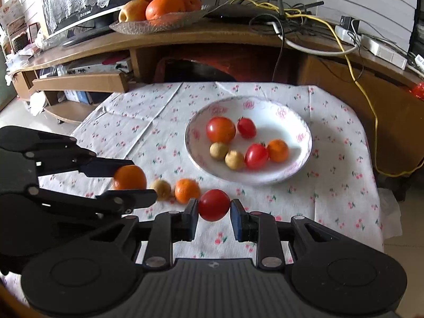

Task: Organize fruits
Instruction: 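Lift both held fruits and carry them over the white bowl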

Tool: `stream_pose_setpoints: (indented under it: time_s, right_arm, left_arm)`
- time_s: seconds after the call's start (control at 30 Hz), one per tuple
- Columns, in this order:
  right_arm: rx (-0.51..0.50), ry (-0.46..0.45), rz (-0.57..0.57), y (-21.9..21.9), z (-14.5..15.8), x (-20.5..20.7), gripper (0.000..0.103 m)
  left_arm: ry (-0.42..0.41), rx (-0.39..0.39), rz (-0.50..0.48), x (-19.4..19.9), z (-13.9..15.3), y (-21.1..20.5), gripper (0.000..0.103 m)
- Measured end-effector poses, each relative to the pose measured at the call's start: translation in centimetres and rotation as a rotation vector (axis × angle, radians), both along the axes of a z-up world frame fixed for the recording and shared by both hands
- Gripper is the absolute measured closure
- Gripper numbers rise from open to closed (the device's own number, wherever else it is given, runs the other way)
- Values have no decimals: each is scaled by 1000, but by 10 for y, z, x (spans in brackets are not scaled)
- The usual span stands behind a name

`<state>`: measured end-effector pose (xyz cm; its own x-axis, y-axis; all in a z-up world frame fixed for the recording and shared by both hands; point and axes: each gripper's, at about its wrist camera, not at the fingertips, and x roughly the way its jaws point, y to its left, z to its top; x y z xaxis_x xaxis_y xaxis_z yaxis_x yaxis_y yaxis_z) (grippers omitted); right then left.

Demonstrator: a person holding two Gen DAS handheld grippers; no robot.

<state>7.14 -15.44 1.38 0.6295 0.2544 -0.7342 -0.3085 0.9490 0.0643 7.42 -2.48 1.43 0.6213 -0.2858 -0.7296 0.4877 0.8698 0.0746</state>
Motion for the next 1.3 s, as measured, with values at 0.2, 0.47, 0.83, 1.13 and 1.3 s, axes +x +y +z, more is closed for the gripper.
stream_pose_setpoints:
  time_s: [0.2, 0.47, 0.83, 1.13, 1.3]
  right_arm:
    - [10, 7, -33, -9, -3, 21, 76]
    - [8, 18, -63, -17, -11, 39, 76]
    - [5, 9, -82, -27, -16, 61, 76]
    - [-2, 17, -84, -28, -25, 75, 76]
    - [-12, 13, -80, -27, -29, 79, 76]
  left_arm:
    - [-11, -11, -11, 17, 1, -8, 60]
    - [-5, -9, -17, 35, -5, -16, 60]
    - [-9, -13, -13, 58, -11, -26, 60]
    - [3, -8, -5, 71, -19, -27, 60]
    - [7, -5, -2, 75, -24, -28, 61]
